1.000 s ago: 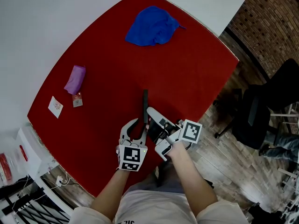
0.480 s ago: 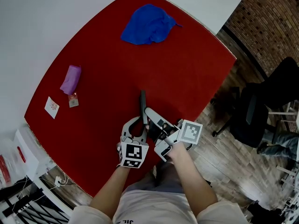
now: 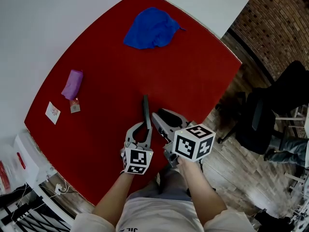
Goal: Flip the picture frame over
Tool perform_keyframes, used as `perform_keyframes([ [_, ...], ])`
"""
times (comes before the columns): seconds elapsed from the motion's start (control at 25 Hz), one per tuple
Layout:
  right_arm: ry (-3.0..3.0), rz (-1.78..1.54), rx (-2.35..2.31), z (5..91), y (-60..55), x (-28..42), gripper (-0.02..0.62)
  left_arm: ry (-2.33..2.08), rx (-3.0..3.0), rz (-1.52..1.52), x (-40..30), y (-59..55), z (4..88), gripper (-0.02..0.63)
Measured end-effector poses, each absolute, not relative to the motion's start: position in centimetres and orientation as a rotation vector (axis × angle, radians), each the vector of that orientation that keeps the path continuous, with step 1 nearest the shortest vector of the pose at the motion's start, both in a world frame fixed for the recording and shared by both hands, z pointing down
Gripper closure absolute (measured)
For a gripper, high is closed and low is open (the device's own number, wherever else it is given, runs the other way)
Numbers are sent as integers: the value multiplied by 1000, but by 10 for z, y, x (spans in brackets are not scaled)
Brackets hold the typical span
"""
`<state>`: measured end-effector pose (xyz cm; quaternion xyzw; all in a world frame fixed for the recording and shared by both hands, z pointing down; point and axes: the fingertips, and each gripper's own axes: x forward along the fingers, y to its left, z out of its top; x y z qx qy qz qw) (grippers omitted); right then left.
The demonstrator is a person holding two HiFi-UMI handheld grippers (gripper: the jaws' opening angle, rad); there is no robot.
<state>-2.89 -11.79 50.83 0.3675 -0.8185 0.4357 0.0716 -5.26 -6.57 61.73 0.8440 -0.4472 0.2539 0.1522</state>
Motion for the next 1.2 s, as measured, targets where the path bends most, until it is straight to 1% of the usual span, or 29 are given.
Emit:
perform_keyframes([
  [0.08,-2419,1190,1106,509,-118,-29,491,-1286,2423,736,-50,-67,617,522],
  [0.2,-2383,1107,1080,511,-117,-31,465,-1290,2423,747,-47,-69,616,522],
  [0.44,-2352,1005,1045,506,-116,-47,460,-1285,2433,762,-44,-71,618,522],
  [0.64,-2265,797,1039,518,-118,-49,463,-1275,2439,769,-42,-71,618,522],
  [0.72,-2264,809,1065,519,-120,-44,483,-1262,2438,767,-40,-71,618,522],
  [0.8,-2260,846,1088,522,-122,-37,526,-1248,2431,754,-41,-70,618,520],
  [1.0,-2266,1017,1131,532,-127,-21,529,-1250,2409,643,-53,-66,607,520],
  [1.2,-2250,1228,1197,548,-136,5,529,-1333,2298,531,-84,-80,598,522],
])
